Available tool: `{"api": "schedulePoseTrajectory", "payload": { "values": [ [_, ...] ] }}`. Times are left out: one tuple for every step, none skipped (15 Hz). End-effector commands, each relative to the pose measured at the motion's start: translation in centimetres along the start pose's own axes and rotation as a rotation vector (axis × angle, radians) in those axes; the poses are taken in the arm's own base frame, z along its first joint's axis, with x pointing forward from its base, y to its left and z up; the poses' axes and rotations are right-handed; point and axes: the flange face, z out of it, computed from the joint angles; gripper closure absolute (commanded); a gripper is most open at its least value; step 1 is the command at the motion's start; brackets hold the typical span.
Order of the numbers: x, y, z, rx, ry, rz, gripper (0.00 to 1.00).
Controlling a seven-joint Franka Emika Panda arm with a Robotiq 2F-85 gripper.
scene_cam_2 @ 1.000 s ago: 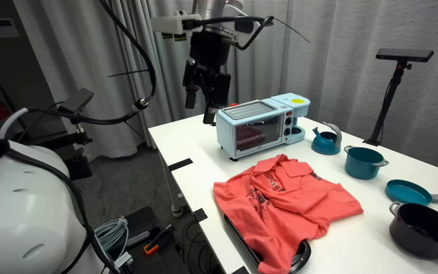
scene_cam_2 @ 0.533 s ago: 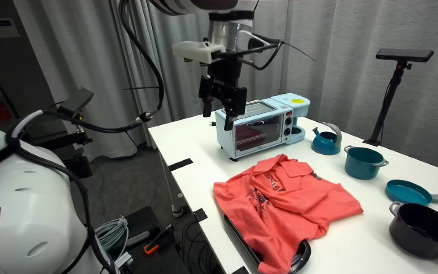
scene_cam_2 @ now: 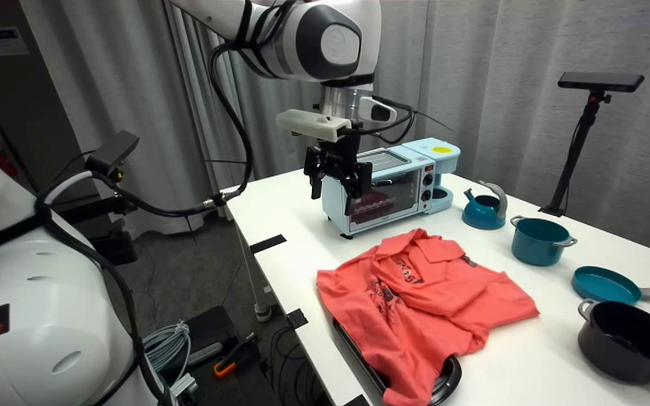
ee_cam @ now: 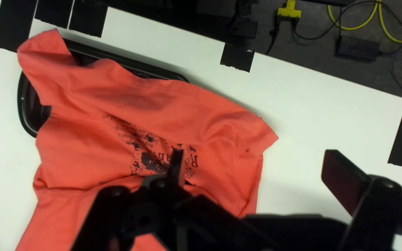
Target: Fold the shirt twice
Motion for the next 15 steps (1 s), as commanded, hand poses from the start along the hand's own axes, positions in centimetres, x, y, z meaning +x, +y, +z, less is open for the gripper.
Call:
{"api": "schedulePoseTrajectory", "payload": {
  "values": [
    [0.1, 0.0, 0.0, -0.001, -0.002, -0.002, 0.0],
    [0.2, 0.0, -0.1, -0.002, 0.0, -0.004, 0.0],
    [0.2, 0.0, -0.2, -0.002, 0.003, -0.005, 0.0],
    [0.8, 0.3, 0.1, 0.003, 0.004, -0.013, 0.0],
    [1.2, 0.3, 0.5, 0.003, 0.003, -0.021, 0.0],
    [1.8, 0.1, 1.2, 0.001, 0.001, -0.033, 0.0],
    [2.2, -0.1, 1.8, -0.002, 0.002, -0.043, 0.0],
    [2.7, -0.2, 2.7, -0.001, 0.001, -0.058, 0.0],
    [3.3, -0.4, 3.5, -0.001, -0.003, -0.071, 0.0],
    [3.7, -0.6, 4.5, -0.002, -0.006, -0.089, 0.0],
    [4.2, -0.8, 5.4, -0.004, -0.01, -0.107, 0.0],
    [4.5, -1.2, 6.6, -0.001, -0.018, -0.131, 0.0],
    [4.9, -1.6, 7.8, -0.002, -0.025, -0.154, 0.0],
    [5.2, -1.9, 9.0, 0.0, -0.035, -0.175, 0.0],
    [5.5, -2.4, 10.3, -0.002, -0.047, -0.196, 0.0]
  ]
}}
